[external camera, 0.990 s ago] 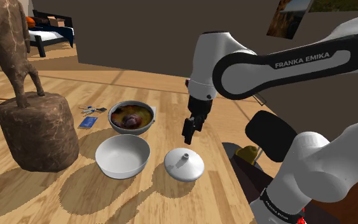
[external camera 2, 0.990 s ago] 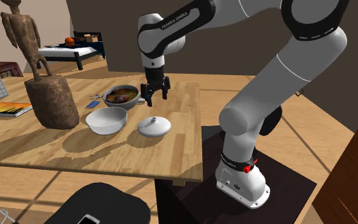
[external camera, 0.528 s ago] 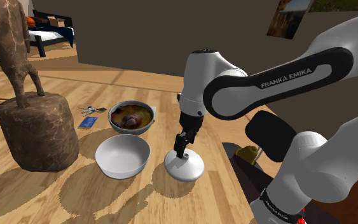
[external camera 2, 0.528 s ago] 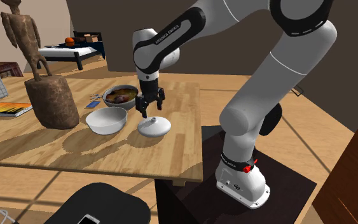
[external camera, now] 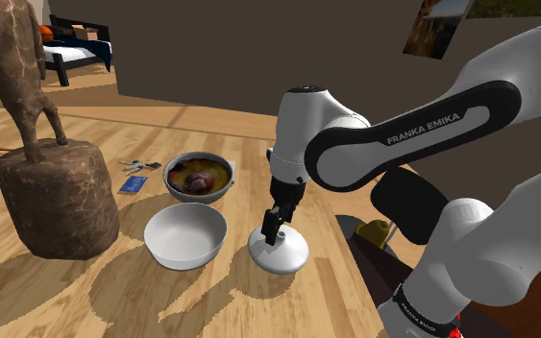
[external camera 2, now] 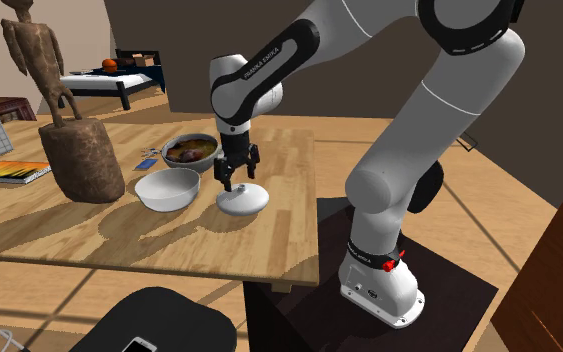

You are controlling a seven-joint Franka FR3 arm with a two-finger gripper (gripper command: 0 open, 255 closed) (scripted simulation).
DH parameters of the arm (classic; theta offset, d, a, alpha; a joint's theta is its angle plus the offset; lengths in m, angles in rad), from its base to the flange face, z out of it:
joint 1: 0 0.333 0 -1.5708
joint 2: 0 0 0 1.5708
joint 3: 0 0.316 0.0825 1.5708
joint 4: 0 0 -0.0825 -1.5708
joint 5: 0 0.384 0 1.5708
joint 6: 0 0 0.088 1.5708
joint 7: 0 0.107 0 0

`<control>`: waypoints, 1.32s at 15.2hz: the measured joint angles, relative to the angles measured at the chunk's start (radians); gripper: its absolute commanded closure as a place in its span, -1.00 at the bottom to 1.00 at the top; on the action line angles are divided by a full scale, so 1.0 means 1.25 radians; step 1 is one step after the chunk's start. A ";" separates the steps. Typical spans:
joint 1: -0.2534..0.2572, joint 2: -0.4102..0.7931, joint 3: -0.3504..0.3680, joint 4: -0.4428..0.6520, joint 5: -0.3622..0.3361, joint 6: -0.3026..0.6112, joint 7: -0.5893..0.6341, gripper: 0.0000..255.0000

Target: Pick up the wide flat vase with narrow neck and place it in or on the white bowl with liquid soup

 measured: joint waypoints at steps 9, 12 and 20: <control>0.000 0.000 0.000 0.000 0.000 0.000 0.000 1.00; 0.000 0.000 0.000 0.000 0.000 0.000 0.000 1.00; 0.001 -0.039 -0.009 0.037 -0.001 -0.076 -0.002 1.00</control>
